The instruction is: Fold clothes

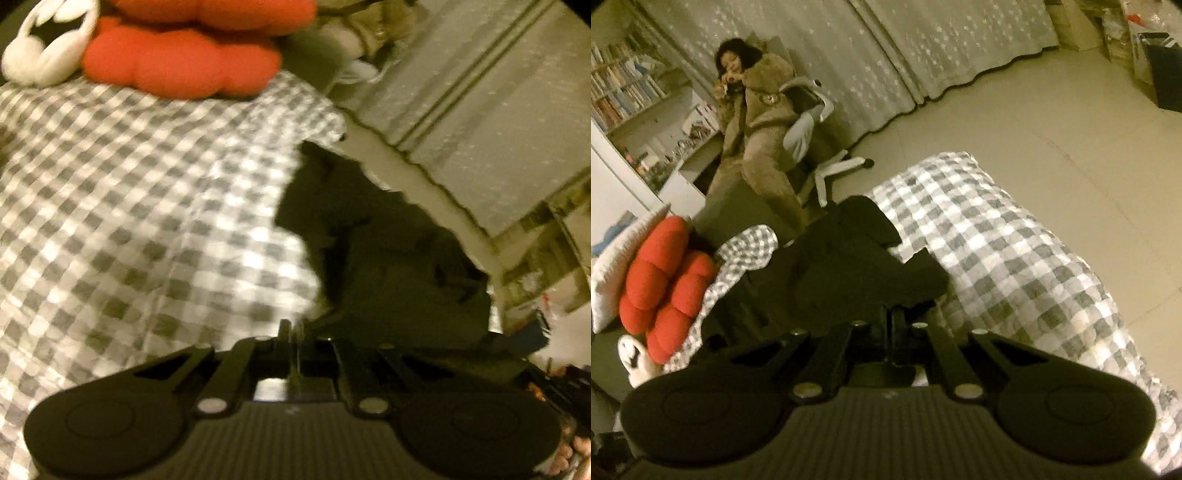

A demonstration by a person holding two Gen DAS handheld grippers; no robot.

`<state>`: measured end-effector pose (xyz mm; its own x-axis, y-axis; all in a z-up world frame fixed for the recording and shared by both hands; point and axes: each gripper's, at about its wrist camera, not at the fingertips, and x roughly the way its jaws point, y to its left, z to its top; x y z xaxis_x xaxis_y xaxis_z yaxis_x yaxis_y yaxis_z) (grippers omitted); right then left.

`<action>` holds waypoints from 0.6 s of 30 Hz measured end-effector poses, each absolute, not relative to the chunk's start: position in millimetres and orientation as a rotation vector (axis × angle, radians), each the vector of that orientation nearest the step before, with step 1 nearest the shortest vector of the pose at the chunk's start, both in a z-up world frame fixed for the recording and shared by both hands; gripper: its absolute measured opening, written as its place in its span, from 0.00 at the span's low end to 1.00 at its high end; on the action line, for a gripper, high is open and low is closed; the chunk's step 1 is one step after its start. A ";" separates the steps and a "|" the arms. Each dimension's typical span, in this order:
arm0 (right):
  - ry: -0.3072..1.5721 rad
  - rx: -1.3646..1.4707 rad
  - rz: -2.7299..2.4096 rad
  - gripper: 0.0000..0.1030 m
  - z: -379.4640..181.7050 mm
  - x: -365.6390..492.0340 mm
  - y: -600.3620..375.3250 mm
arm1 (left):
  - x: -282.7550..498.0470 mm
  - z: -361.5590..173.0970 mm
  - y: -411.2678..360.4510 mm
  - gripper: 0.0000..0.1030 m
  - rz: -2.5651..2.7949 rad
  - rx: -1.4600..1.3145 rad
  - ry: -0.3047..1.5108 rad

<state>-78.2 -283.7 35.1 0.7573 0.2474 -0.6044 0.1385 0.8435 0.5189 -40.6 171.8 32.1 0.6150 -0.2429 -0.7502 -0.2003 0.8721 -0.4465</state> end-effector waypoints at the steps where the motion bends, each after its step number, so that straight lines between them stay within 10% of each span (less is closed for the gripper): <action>1: 0.726 0.566 0.061 0.03 35.0 -77.3 -282.9 | -38.5 28.2 173.7 0.03 -0.009 -0.533 0.933; 4: 0.743 0.553 0.065 0.03 34.6 -76.0 -282.0 | -37.4 24.5 173.8 0.07 -0.031 -0.540 0.957; 8: 0.749 0.538 0.068 0.04 38.5 -78.5 -284.7 | -36.3 20.7 163.5 0.48 -0.116 -0.522 1.001; 13: 0.742 0.492 0.056 0.03 43.9 -84.7 -285.0 | -34.0 9.1 142.8 0.46 -0.175 -0.461 1.092; 18: 0.745 0.483 0.045 0.03 46.1 -90.0 -289.1 | -36.7 5.1 126.3 0.15 -0.133 -0.365 1.113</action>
